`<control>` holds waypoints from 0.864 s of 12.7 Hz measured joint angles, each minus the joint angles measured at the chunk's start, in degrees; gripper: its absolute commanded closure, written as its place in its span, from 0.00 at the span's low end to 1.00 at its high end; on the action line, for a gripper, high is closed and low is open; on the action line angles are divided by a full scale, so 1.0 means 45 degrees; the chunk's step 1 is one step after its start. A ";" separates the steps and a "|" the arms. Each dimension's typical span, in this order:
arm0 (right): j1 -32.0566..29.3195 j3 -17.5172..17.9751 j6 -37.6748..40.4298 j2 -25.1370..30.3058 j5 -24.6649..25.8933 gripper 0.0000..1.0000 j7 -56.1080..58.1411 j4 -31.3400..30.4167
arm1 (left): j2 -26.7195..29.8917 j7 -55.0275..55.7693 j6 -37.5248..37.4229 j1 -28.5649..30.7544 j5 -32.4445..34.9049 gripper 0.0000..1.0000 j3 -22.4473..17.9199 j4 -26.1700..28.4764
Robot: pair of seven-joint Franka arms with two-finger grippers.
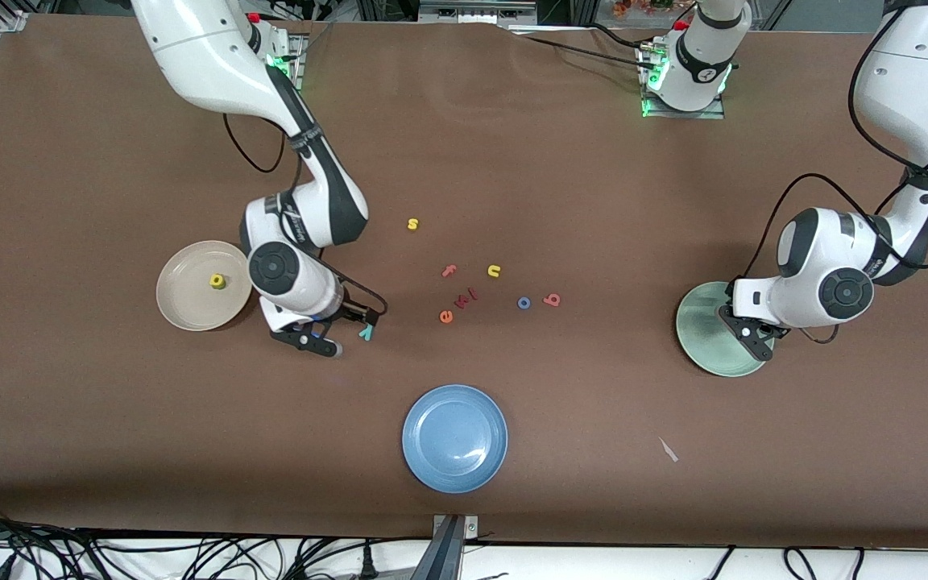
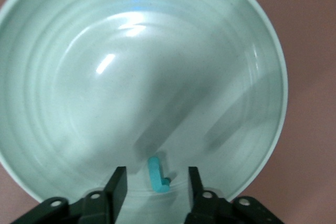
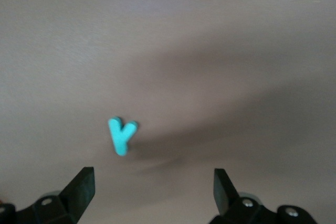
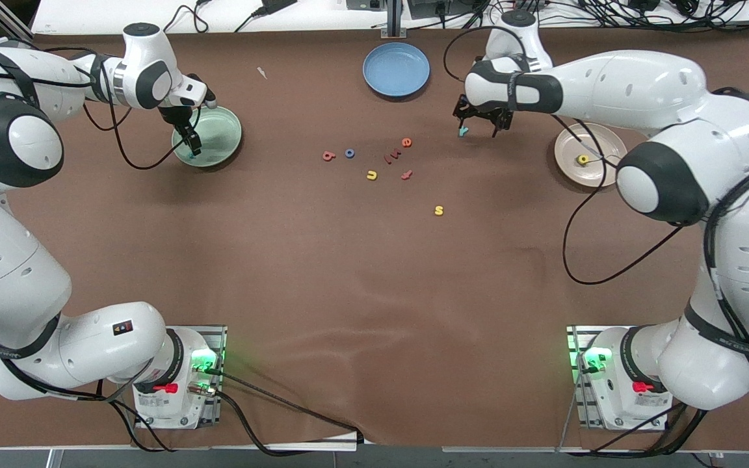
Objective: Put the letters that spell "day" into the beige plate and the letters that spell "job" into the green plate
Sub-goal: 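Grasp the cyan y with the right gripper while the left gripper reaches letters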
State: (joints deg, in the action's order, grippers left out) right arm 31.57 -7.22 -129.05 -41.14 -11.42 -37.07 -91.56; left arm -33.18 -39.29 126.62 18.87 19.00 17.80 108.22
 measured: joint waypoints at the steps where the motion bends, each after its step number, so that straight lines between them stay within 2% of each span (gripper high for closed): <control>1: 0.0019 0.0024 0.0014 -0.0393 -0.0069 0.00 -0.0135 0.0494 | 0.0110 0.0044 -0.0079 0.0021 -0.0002 0.00 0.0208 -0.0035; 5: 0.0015 0.0066 0.0072 -0.1306 -0.0133 0.01 -0.0237 0.1331 | 0.0675 0.2023 -0.1519 0.0002 -0.0308 0.00 0.1620 -0.0442; 11: 0.0035 0.0135 0.0145 -0.1657 -0.0134 0.62 -0.0304 0.1751 | 0.0741 0.7161 -0.1853 -0.0267 -0.0876 0.00 0.3510 -0.0449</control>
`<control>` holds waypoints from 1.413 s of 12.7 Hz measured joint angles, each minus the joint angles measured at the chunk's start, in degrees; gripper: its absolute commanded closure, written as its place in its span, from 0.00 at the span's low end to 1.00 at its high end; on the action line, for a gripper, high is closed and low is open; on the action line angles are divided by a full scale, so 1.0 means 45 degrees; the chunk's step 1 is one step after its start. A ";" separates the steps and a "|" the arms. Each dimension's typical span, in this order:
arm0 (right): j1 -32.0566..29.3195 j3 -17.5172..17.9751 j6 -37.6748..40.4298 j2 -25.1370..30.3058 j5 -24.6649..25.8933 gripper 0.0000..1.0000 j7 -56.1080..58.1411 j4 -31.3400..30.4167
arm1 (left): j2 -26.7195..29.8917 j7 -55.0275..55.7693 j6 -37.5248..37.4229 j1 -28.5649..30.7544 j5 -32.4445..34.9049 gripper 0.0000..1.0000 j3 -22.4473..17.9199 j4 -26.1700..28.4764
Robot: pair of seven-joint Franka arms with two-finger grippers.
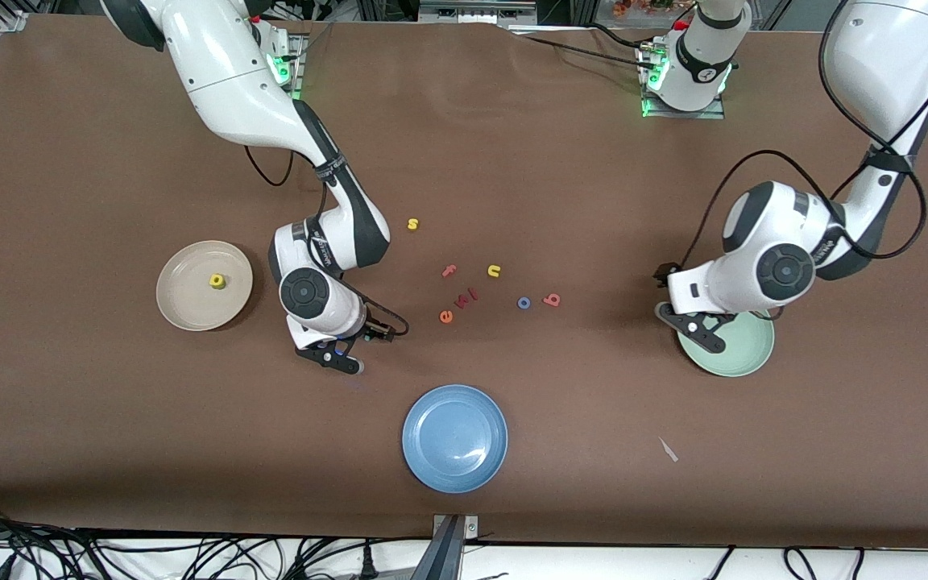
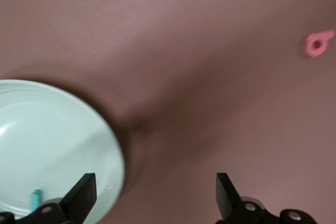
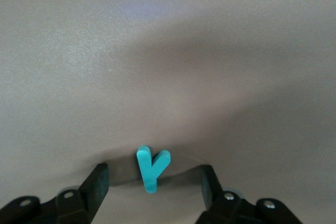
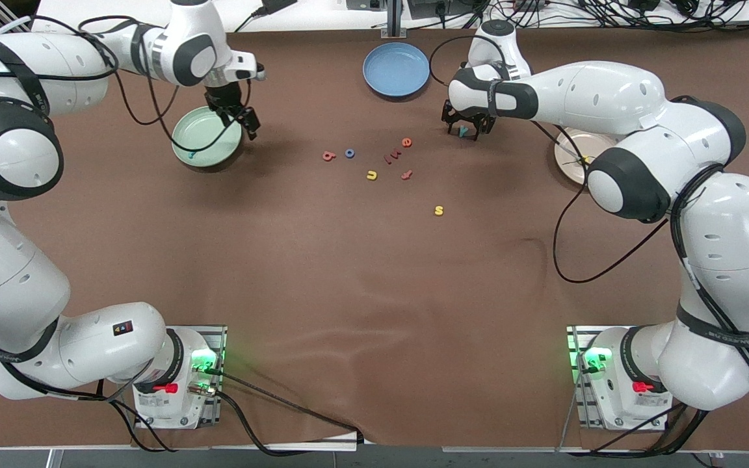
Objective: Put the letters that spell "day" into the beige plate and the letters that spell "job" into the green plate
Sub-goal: 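Grasp the cyan y with the right gripper while the left gripper reaches letters, then place the cyan y on the cream plate while the left gripper grasps pink q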
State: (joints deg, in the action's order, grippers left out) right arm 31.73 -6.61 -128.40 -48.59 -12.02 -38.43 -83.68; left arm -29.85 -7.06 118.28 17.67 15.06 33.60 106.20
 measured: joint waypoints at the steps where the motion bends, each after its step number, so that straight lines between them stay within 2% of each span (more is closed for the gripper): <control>1: -0.0003 -0.0005 0.0054 0.0010 0.0000 0.73 0.0000 0.0064 | -0.0008 0.1283 0.0001 -0.0380 -0.0031 0.00 0.0157 -0.0002; 3: -0.0009 -0.0041 0.0226 0.0036 0.0000 0.88 0.0000 0.0148 | -0.0034 0.3845 0.0021 -0.1451 -0.0043 0.00 0.0223 -0.0029; 7: -0.0012 -0.0034 0.0256 0.0040 0.0000 1.00 -0.0001 0.0169 | -0.0428 0.8160 0.0189 -0.2587 -0.0044 0.00 0.0220 -0.0269; 10: -0.0017 -0.0037 0.0438 0.0033 0.0000 1.00 -0.0001 0.0244 | -0.0877 1.1064 0.0847 -0.2950 -0.0045 0.00 0.0218 -0.0386; 13: -0.0038 -0.0283 0.2222 0.0085 0.0711 1.00 0.0165 0.0886 | -0.1559 1.4016 0.1114 -0.3495 -0.0044 0.00 0.0205 -0.1015; 15: -0.0046 -0.0733 0.3286 0.0446 0.1026 1.00 0.1001 0.0855 | -0.1995 1.5954 0.1473 -0.3877 -0.0044 0.00 0.0166 -0.1384; 18: -0.0119 -0.1700 0.3509 0.1947 0.1030 1.00 0.3110 -0.0778 | -0.2521 1.8850 0.3136 -0.4251 -0.0043 0.00 -0.0292 -0.1448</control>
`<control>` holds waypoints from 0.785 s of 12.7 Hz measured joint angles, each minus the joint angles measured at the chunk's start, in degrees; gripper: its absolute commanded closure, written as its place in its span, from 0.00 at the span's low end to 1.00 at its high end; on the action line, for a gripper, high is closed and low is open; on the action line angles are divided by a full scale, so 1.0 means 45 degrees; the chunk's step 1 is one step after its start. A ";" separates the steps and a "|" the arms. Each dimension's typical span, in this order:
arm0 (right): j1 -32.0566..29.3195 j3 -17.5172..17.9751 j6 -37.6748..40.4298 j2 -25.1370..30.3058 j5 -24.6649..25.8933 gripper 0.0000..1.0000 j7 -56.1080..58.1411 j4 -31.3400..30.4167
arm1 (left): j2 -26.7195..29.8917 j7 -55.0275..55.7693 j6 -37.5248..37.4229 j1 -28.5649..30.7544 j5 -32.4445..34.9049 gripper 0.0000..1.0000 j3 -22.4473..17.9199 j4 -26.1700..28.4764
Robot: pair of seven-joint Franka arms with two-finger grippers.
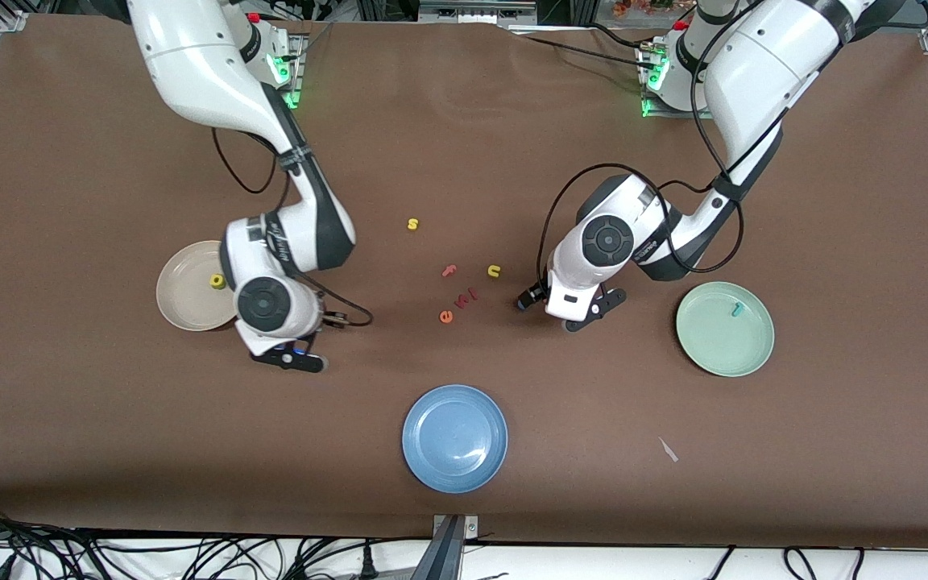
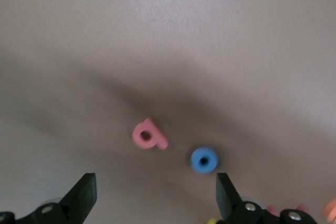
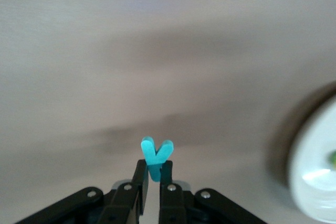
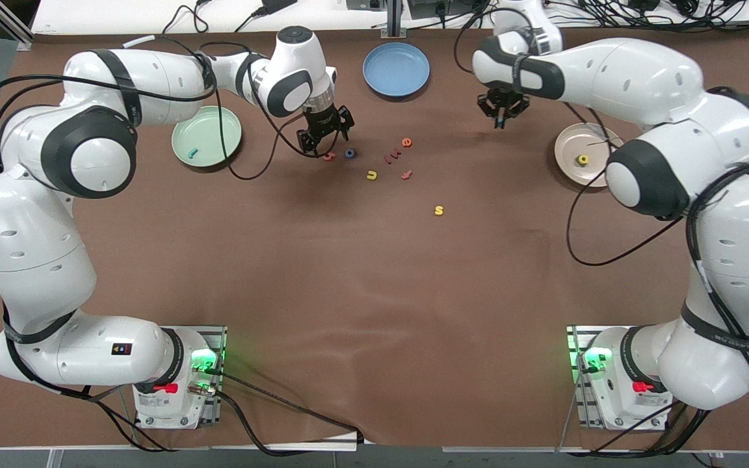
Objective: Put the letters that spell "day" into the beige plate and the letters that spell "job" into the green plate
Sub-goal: 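Place the cyan y on the cream plate while the left gripper grasps pink q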
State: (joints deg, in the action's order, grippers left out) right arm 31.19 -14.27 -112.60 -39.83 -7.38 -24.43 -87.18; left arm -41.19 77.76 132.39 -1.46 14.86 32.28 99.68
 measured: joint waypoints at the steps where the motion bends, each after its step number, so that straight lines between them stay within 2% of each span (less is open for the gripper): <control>1: -0.0046 -0.0361 -0.0228 0.0796 0.0000 1.00 0.0604 -0.1064 | -0.0141 0.1034 0.0441 -0.0010 0.0000 0.00 -0.0196 -0.0024; 5: -0.0082 -0.1947 -0.2385 0.3394 0.0002 1.00 0.3470 -0.5611 | -0.0226 0.4287 0.0758 0.0018 0.0095 0.00 -0.0498 -0.0078; 6: -0.0085 -0.2496 -0.2784 0.3783 0.0002 1.00 0.4338 -0.6526 | -0.0234 0.4775 0.0757 -0.0072 0.0328 0.03 -0.0495 -0.0076; 7: -0.0092 -0.3066 -0.2975 0.4029 0.0002 1.00 0.5028 -0.7130 | -0.0259 0.5414 0.0757 -0.0202 0.0674 0.11 -0.0494 -0.0072; 8: -0.0101 -0.3645 -0.3043 0.4158 0.0002 0.54 0.5667 -0.7451 | -0.0298 0.6080 0.0757 -0.0329 0.1084 0.21 -0.0494 -0.0066; 9: -0.0152 -0.4136 -0.3059 0.4182 0.0000 0.01 0.6205 -0.7582 | -0.0348 0.6676 0.0756 -0.0417 0.1455 0.22 -0.0495 -0.0062; 10: -0.0335 -0.4379 -0.3060 0.4177 -0.0011 0.00 0.6470 -0.7628 | -0.0407 0.7135 0.0755 -0.0460 0.1705 0.23 -0.0496 -0.0053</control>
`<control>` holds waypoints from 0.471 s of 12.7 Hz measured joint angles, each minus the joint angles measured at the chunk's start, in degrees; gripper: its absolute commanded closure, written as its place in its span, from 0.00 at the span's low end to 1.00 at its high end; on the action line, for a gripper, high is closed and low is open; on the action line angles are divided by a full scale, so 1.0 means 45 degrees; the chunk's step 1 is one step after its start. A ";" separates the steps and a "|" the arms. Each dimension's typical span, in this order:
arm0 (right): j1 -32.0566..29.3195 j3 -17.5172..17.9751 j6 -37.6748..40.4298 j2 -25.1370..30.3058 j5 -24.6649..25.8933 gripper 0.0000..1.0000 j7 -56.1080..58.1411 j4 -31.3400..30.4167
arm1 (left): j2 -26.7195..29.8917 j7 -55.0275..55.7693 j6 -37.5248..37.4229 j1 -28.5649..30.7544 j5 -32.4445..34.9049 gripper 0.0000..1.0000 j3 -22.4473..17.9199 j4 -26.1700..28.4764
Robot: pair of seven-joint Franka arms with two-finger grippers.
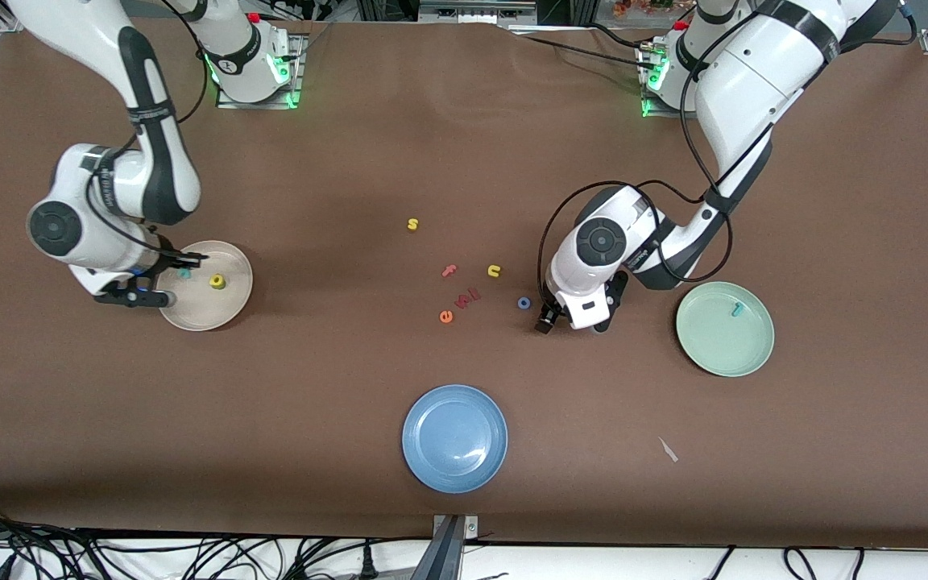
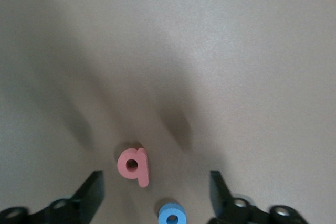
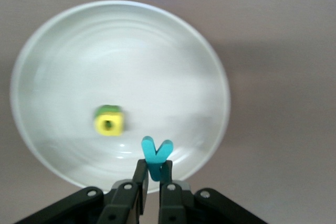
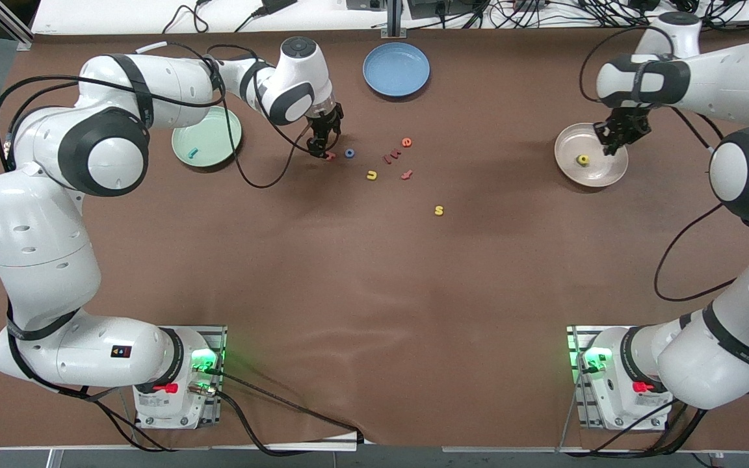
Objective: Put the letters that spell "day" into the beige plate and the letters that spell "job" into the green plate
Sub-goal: 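Place the cyan y on the cream plate while the left gripper grasps pink q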
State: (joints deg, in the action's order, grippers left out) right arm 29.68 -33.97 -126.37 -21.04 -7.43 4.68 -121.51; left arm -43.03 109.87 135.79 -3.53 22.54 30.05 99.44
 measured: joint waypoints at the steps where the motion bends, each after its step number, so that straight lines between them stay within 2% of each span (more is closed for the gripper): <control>1: -0.0189 -0.0050 0.0000 -0.0007 -0.0037 0.00 0.0044 -0.0002 | -0.0067 0.0238 -0.0001 -0.0008 0.0059 0.26 -0.0004 0.0023; 3: -0.0208 0.0020 -0.0007 -0.0008 -0.0215 0.00 -0.0043 0.0022 | -0.0139 0.0341 -0.0001 -0.0006 0.0065 0.26 -0.0031 0.0119; 5: -0.0116 0.0285 0.0278 -0.0008 -0.0273 0.00 -0.0599 0.0383 | -0.0212 0.0363 -0.0001 -0.0021 0.0066 0.31 -0.0031 0.0225; 6: -0.0070 0.0459 0.0817 -0.0018 -0.0279 0.00 -0.0992 0.0808 | -0.0246 0.0368 -0.0001 -0.0024 0.0066 0.37 -0.0032 0.0275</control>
State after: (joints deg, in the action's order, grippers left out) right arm 29.37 -31.91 -122.69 -21.12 -8.69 0.22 -117.87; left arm -44.13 111.52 135.78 -3.64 22.83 29.91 100.68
